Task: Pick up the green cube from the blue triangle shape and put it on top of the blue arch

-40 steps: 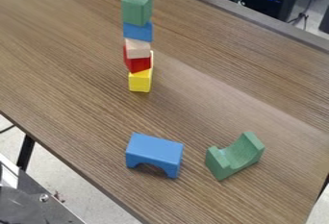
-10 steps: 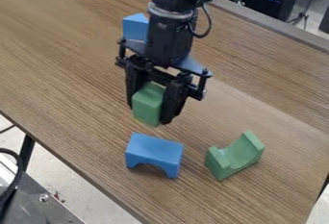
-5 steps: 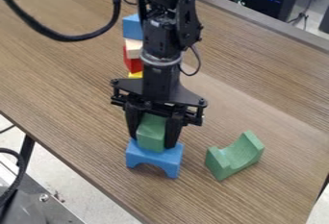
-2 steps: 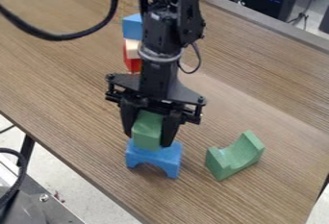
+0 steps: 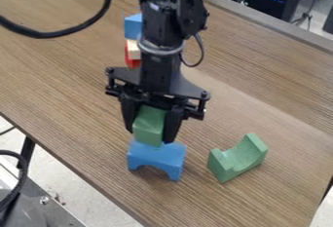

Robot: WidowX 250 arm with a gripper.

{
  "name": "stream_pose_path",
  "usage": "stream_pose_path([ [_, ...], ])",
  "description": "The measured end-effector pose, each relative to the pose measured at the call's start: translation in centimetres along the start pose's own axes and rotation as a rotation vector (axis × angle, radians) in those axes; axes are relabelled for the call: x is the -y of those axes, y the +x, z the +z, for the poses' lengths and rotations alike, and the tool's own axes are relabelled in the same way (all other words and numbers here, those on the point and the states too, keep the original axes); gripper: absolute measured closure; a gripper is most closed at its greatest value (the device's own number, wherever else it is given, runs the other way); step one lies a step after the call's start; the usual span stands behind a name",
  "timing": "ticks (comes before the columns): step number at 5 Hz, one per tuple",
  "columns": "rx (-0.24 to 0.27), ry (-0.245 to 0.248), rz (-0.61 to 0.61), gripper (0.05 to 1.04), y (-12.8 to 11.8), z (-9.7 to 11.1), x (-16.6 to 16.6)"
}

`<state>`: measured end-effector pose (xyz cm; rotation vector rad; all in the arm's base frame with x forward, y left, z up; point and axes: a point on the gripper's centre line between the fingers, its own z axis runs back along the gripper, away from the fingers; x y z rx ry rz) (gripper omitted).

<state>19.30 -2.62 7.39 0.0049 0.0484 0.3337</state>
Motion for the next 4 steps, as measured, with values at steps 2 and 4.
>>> stream_pose_path([
  [2,-0.073,0.022,-0.015,0.486,-0.3,-0.67,-0.12],
  [4,-0.084,0.04,-0.023,0.14,-0.26,-0.7,-0.17],
])
